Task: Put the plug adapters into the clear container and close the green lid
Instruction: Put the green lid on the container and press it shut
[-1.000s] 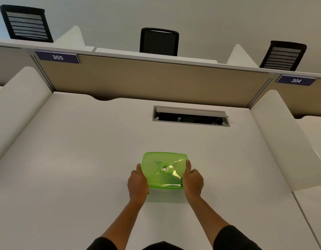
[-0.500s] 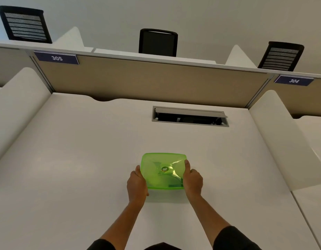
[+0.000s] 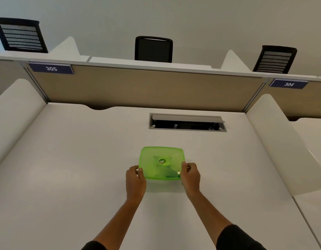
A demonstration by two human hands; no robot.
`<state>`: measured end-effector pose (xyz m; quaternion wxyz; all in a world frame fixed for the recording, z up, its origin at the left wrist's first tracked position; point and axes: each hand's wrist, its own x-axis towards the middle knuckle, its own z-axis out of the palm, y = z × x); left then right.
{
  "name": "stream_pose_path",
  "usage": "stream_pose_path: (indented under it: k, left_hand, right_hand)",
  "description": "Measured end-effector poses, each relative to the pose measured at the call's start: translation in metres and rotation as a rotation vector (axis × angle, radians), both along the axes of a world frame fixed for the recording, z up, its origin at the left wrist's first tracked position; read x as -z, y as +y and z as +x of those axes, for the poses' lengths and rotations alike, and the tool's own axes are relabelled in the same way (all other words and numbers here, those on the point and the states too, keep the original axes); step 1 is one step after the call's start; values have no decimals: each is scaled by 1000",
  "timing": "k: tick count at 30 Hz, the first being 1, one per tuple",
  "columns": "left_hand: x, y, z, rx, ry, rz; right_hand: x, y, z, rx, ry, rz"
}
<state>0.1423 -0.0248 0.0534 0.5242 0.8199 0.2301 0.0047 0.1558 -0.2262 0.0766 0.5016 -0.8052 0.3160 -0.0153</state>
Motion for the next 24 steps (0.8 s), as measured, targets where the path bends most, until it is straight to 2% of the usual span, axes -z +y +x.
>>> stream_pose_path:
  k: [14,24]
  left_hand:
    - [-11,-10,110,107,27,12]
    - [-17,-11,123,128,36,-11]
  right_hand:
    - [-7,-8,88,-44,-75,131]
    - [-11,-16,99,-103,-83,105]
